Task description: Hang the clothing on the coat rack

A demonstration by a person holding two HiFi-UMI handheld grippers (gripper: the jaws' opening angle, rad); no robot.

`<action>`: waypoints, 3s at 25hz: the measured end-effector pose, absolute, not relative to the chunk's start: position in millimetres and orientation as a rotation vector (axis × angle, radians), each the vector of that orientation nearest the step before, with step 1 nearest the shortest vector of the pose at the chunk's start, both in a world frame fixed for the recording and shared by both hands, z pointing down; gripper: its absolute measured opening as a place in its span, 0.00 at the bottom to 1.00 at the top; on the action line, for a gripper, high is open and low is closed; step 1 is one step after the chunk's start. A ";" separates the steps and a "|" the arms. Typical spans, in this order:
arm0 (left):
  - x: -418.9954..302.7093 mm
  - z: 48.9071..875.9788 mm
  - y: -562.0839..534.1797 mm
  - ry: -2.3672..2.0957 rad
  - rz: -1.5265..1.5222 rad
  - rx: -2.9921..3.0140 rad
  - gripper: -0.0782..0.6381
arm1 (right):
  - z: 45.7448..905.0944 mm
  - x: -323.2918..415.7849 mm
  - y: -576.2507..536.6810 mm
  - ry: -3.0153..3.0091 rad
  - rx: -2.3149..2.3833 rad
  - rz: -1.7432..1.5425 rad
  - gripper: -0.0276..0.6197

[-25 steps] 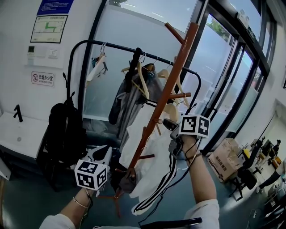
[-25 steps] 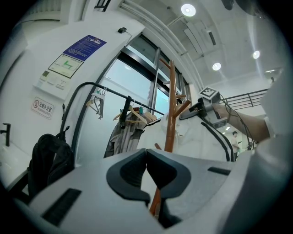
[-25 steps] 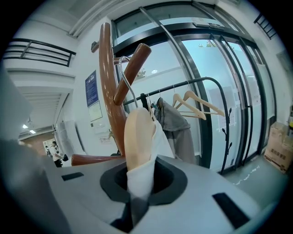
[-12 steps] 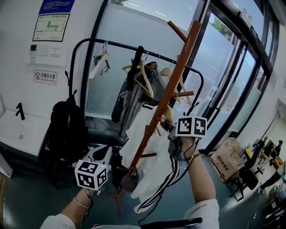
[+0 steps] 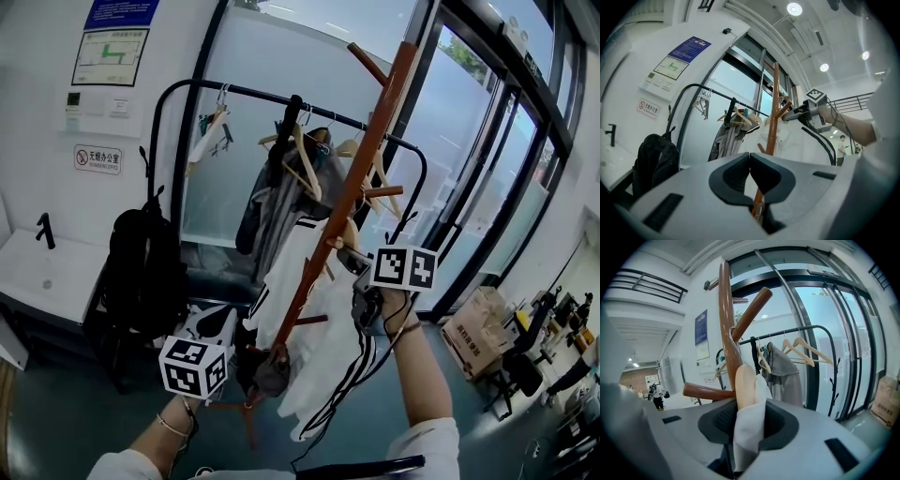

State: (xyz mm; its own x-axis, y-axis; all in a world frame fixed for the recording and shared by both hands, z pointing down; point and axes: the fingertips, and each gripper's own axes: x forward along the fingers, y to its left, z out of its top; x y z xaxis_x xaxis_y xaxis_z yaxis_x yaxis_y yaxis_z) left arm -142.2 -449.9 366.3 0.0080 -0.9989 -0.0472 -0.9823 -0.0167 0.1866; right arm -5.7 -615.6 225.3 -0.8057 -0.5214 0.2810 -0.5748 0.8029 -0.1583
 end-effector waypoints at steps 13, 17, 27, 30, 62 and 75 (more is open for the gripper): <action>-135.6 371.8 -423.3 -2.141 -0.256 2.120 0.12 | 216.2 9.3 -595.5 -2.800 0.887 0.262 0.31; -129.5 371.3 -416.3 -2.141 -0.253 2.124 0.12 | 212.9 17.9 -586.6 -2.816 0.899 0.244 0.33; -111.8 363.9 -398.3 -2.139 -0.223 2.152 0.12 | 216.8 42.8 -566.2 -2.825 0.936 0.248 0.33; -100.8 363.1 -396.0 -2.123 -0.221 2.167 0.12 | 221.8 55.3 -564.2 -2.818 0.970 0.245 0.33; -39.7 428.9 -358.6 -2.017 -0.202 2.157 0.12 | 365.0 158.6 -485.7 -2.815 1.430 0.506 0.13; -65.3 424.7 -350.0 -2.055 -0.186 2.191 0.12 | 437.4 142.0 -431.9 -2.680 1.575 0.581 0.08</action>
State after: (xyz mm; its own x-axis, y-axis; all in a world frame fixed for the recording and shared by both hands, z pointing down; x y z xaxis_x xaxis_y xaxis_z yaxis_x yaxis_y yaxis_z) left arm -65.3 -350.0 424.7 0.0639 -0.9980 0.0000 -0.9817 -0.0629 0.1796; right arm 142.0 -431.9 437.4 -0.5037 -0.8478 0.1657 -0.8404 0.4365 -0.3214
